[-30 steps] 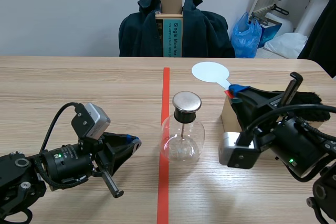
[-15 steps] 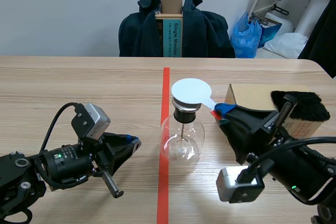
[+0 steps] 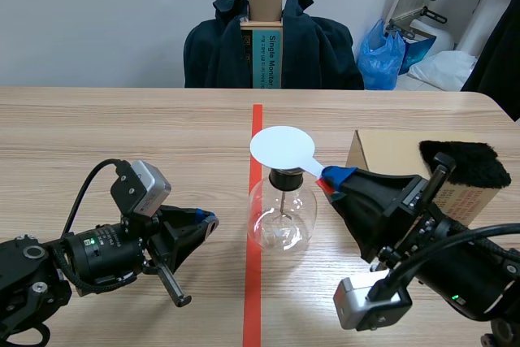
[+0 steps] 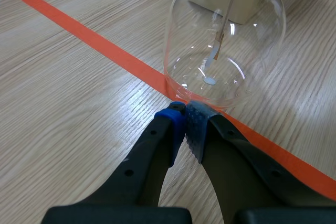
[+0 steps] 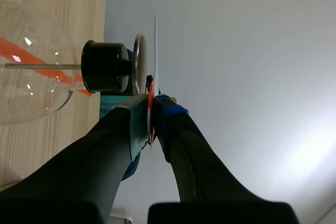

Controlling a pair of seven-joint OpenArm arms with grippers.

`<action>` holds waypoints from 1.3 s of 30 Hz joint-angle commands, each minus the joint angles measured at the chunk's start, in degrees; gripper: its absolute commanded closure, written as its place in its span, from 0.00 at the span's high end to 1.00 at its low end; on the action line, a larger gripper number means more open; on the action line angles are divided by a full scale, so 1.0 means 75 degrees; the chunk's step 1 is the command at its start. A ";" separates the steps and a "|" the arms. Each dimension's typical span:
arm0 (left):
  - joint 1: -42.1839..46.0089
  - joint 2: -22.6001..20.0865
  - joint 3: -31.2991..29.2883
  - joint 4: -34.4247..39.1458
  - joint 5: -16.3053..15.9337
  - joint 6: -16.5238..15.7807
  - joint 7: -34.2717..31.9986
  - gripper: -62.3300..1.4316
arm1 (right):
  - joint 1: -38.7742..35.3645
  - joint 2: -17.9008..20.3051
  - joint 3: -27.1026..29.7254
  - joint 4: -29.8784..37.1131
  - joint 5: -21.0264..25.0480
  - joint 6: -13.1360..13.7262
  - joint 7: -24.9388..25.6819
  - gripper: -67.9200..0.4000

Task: Do the electroscope experiment.
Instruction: 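Move the plate toward and away from the electroscope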

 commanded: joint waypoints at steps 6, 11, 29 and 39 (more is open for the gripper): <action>-0.0061 0.0038 0.0017 0.0125 -0.0073 -0.0017 -0.0105 0.07 | -0.0032 0.0038 0.0058 0.0172 0.0146 -0.0181 0.0061 0.02; -0.0061 0.0038 0.0017 0.0125 -0.0073 -0.0017 -0.0105 0.07 | -0.0032 0.0038 0.0058 0.0172 0.0152 -0.0318 -0.0265 0.02; -0.0061 0.0038 0.0017 0.0125 -0.0076 -0.0017 -0.0105 0.07 | -0.0032 0.0038 0.0055 0.0172 0.0149 -0.0315 -0.2906 0.02; -0.0058 0.0038 0.0017 0.0125 -0.0079 -0.0017 -0.0079 0.07 | -0.0032 0.0038 0.0055 0.0172 0.0137 -0.0315 -0.2308 0.02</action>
